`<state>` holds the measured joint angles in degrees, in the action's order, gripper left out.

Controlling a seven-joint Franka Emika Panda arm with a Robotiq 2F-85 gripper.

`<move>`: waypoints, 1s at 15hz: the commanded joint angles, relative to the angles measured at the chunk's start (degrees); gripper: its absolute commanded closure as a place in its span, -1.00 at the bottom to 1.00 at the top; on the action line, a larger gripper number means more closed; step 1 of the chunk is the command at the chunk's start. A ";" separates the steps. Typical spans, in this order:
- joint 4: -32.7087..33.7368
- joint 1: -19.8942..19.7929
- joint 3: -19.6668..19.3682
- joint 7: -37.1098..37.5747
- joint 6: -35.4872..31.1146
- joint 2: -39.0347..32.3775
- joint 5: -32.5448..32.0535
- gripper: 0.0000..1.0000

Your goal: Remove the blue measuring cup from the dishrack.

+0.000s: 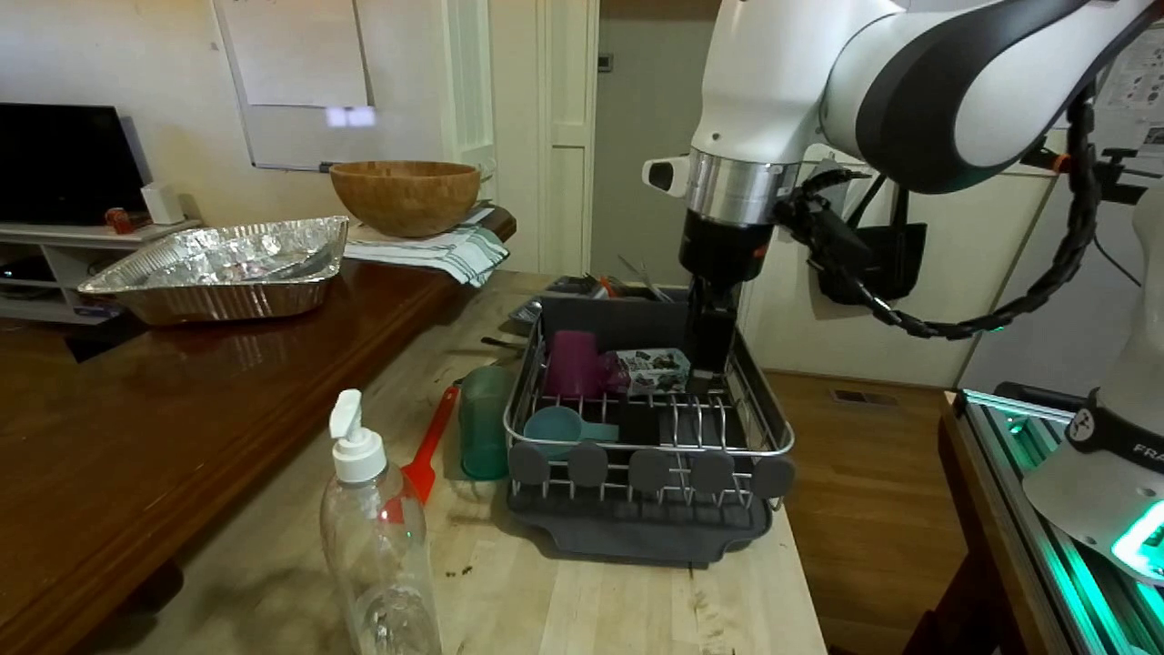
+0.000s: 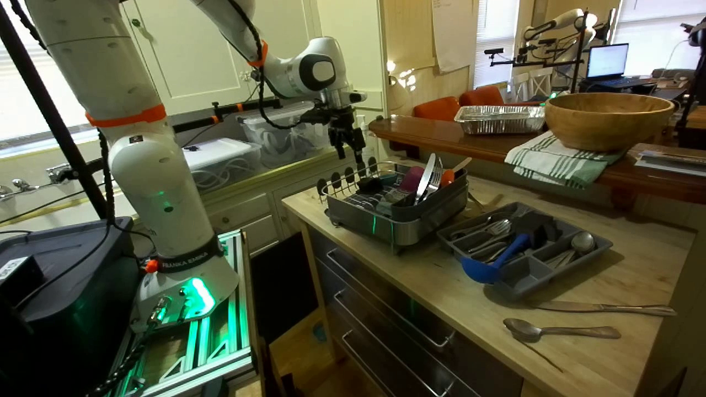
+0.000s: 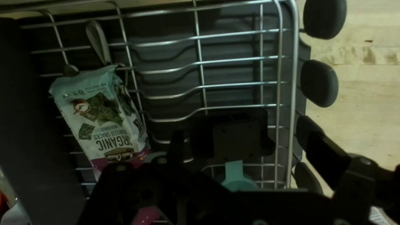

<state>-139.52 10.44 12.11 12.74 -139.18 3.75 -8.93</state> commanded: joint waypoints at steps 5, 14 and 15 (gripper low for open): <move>3.91 -1.43 -2.20 5.16 -4.53 -7.85 -6.24 -1.00; 7.06 0.30 -4.12 8.27 -7.92 -16.57 -4.32 -1.00; 7.44 0.52 -4.25 7.99 -8.59 -17.23 -4.26 -1.00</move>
<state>-133.82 9.81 8.88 20.49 -145.34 -10.37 -14.08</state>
